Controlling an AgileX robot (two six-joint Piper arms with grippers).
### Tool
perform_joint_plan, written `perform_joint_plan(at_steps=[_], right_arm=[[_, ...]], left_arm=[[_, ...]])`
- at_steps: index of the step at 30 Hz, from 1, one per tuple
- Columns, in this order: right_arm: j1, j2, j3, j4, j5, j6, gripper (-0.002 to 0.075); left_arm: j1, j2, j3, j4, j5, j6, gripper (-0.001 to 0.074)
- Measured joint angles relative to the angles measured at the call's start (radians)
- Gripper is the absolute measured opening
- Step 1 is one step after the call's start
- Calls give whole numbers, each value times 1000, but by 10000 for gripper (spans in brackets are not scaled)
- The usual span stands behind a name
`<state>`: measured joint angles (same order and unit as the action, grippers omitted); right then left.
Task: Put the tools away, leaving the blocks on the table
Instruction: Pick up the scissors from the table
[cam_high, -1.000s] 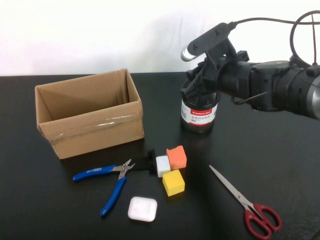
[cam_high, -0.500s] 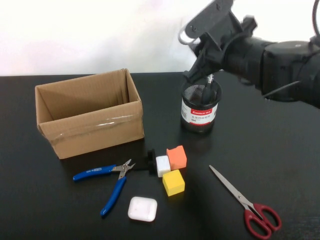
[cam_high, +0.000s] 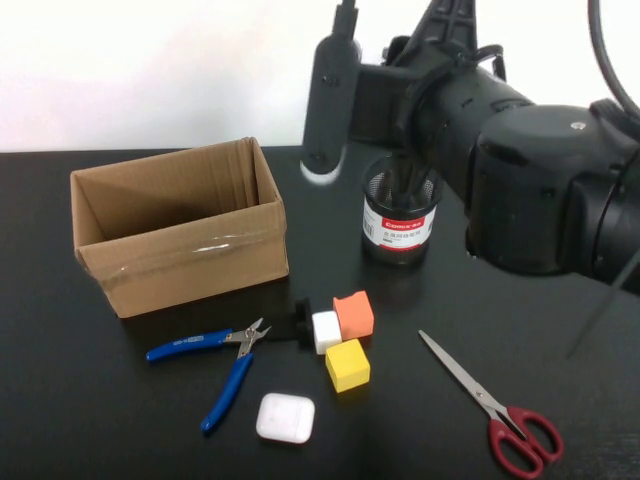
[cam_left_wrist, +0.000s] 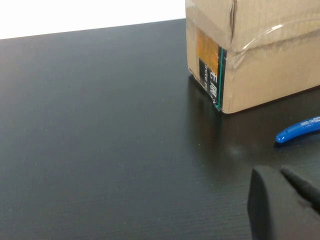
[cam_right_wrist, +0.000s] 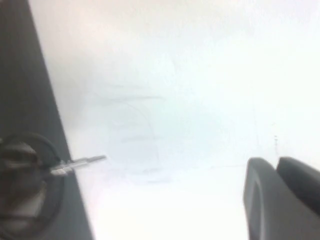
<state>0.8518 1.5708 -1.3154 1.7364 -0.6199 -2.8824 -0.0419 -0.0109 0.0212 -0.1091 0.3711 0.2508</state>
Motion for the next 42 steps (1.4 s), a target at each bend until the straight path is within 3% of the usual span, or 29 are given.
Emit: perform_joint_plan(at_steps=[3, 8, 12, 15, 19, 24, 27, 30, 33, 38, 40, 42], right_arm=[[4, -11, 0, 8, 12, 121, -5], [-71, -74, 0, 8, 202, 591, -6], [-182, -124, 0, -11, 551, 911, -6], [-263, -137, 0, -133, 885, 1084, -6], [-309, -139, 0, -549, 1157, 1423, -6], [-316, -133, -2, -1321, 1322, 2076, -6], [-350, -126, 0, -1663, 1388, 2411, -6], [-419, -126, 0, -1736, 1415, 2535, -6], [-476, -128, 0, -1684, 1503, 2512, -6], [-488, -74, 2, -1625, 1705, 2478, -1], [-483, -43, 21, -1600, 1707, 2478, 29], [-466, -18, 52, -1576, 1683, 2477, 106]], left_arm=[[0, 0, 0, 0, 0, 0, -3], [0, 0, 0, 0, 0, 0, -3], [0, 0, 0, 0, 0, 0, -3], [0, 0, 0, 0, 0, 0, -4], [0, 0, 0, 0, 0, 0, -3], [0, 0, 0, 0, 0, 0, -3], [0, 0, 0, 0, 0, 0, -3], [0, 0, 0, 0, 0, 0, -3], [0, 0, 0, 0, 0, 0, -3], [0, 0, 0, 0, 0, 0, -4], [0, 0, 0, 0, 0, 0, -3], [0, 0, 0, 0, 0, 0, -3]])
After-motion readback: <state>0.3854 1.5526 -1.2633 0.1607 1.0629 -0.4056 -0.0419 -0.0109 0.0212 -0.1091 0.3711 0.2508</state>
